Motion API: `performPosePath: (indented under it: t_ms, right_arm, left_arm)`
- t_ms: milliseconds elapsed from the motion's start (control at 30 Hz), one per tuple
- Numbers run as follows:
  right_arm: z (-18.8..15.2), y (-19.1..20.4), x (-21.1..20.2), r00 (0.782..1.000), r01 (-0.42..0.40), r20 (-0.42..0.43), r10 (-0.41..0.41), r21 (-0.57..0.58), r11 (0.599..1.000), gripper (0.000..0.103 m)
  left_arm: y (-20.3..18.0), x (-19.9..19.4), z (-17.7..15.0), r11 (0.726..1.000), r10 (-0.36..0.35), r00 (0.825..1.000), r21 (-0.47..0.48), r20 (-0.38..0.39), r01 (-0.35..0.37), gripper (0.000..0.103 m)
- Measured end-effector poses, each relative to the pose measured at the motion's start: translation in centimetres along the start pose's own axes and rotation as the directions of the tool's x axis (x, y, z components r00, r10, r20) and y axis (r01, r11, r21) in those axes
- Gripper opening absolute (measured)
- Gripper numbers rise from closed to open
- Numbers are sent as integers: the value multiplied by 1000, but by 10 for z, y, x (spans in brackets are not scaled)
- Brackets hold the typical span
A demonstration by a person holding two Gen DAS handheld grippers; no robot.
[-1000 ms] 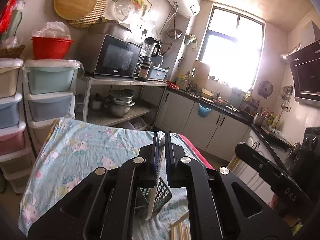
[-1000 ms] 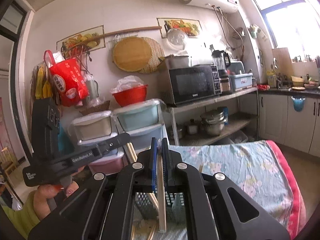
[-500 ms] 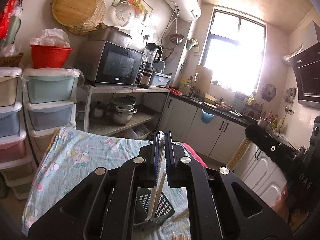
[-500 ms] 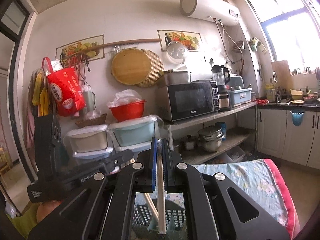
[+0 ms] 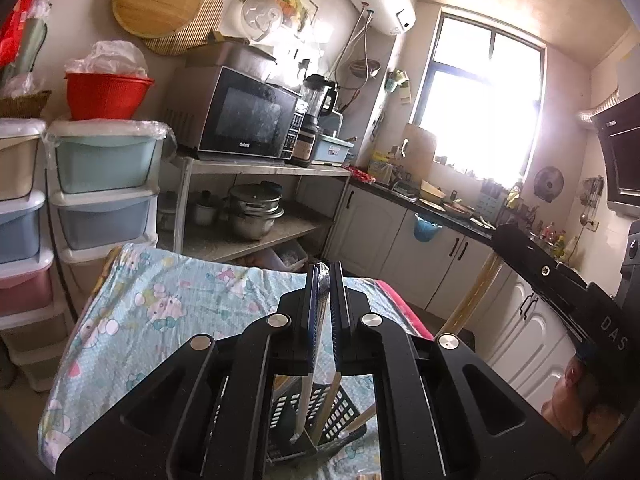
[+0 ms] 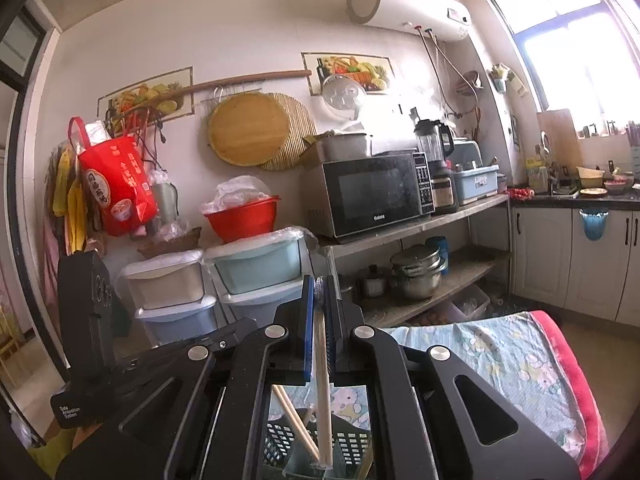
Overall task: Organize utensils
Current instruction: 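Lift the chopstick with the right gripper over the caddy while the left gripper carries its own, then drop the chopstick into the caddy by opening the right gripper while the left gripper releases its own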
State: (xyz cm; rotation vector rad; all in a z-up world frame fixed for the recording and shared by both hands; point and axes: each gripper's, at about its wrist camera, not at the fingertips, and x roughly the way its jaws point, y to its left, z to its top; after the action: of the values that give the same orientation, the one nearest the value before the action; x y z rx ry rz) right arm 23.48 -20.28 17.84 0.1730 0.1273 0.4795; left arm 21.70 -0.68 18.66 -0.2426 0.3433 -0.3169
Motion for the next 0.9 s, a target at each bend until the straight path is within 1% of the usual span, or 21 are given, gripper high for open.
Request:
performPosePath:
  t_ms: [600, 833, 867, 900]
  right_arm:
    - [-30, -13, 38, 996, 23, -81, -20, 41, 999, 5]
    - [-40, -18, 42, 995, 33, -96, -27, 64, 997, 6]
    - [-42, -19, 42, 994, 34, -103, -27, 68, 997, 9]
    - [-43, -19, 43, 994, 38, -109, -30, 71, 997, 16]
  left_arm:
    - [18, 29, -29, 999, 25, 997, -19, -68, -26, 3]
    - [26, 37, -41, 999, 30, 995, -37, -96, -34, 3]
    - [27, 37, -42, 999, 30, 995, -39, -99, -34, 3]
    - [28, 38, -44, 999, 29, 994, -42, -104, -34, 3]
